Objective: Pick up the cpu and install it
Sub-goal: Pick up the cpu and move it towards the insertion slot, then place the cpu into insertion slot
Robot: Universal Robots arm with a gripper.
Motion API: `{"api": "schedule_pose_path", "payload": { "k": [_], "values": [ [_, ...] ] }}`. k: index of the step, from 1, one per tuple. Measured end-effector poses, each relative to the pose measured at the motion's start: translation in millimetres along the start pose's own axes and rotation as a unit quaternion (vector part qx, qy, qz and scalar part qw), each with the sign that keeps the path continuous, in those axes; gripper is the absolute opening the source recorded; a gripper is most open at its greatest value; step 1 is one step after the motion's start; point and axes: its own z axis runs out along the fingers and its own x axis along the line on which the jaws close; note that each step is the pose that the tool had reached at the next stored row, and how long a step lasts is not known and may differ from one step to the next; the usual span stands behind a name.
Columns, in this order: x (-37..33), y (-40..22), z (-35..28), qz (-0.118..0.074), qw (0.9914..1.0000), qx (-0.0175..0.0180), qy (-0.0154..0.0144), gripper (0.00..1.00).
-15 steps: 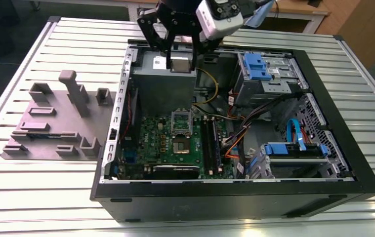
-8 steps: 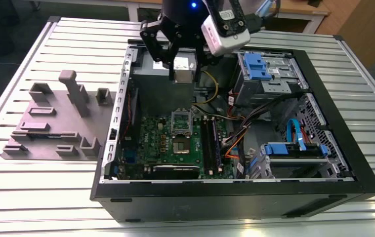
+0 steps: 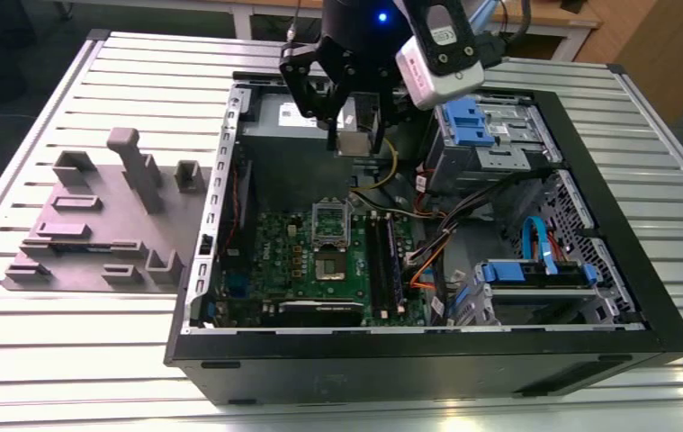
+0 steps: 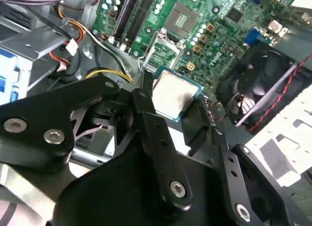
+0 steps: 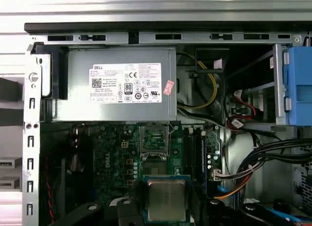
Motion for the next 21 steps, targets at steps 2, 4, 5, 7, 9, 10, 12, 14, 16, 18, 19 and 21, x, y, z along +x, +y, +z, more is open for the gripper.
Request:
{"api": "schedule_pose_path", "payload": {
  "k": [2, 4, 5, 7, 9, 10, 12, 14, 16, 18, 19, 21],
  "values": [
    [-0.3, 0.0, 0.0, 0.000, 1.00000, 0.0002, 0.0000, 0.47],
    [-0.7, 0.1, 0.0, 0.000, 1.00000, 0.0003, 0.0000, 0.47],
    [-1.1, 0.1, 0.0, 0.000, 1.00000, 0.0002, 0.0000, 0.47],
    [-1.1, 0.1, 0.0, 0.000, 1.00000, 0.0002, 0.0000, 0.47],
    [-1.2, -0.3, 0.4, 0.000, 1.00000, 0.0002, 0.0000, 0.47],
    [-1.2, -0.6, 1.0, 0.000, 1.00000, 0.0002, 0.0000, 0.47],
    [-1.2, -1.3, 2.2, 0.000, 1.00000, 0.0003, 0.0000, 0.47],
    [-1.1, -1.8, 3.7, 0.000, 1.00000, 0.0002, 0.0001, 0.47],
    [-1.2, -2.5, 5.0, 0.000, 1.00000, 0.0003, 0.0007, 0.47],
    [-1.1, -2.6, 5.2, 0.000, 1.00000, 0.0003, 0.0008, 0.47],
    [-1.1, -2.6, 5.2, 0.000, 1.00000, 0.0004, 0.0008, 0.47],
    [-1.1, -2.8, 6.0, 0.000, 1.00000, 0.0002, 0.0008, 0.47]
  ]
}}
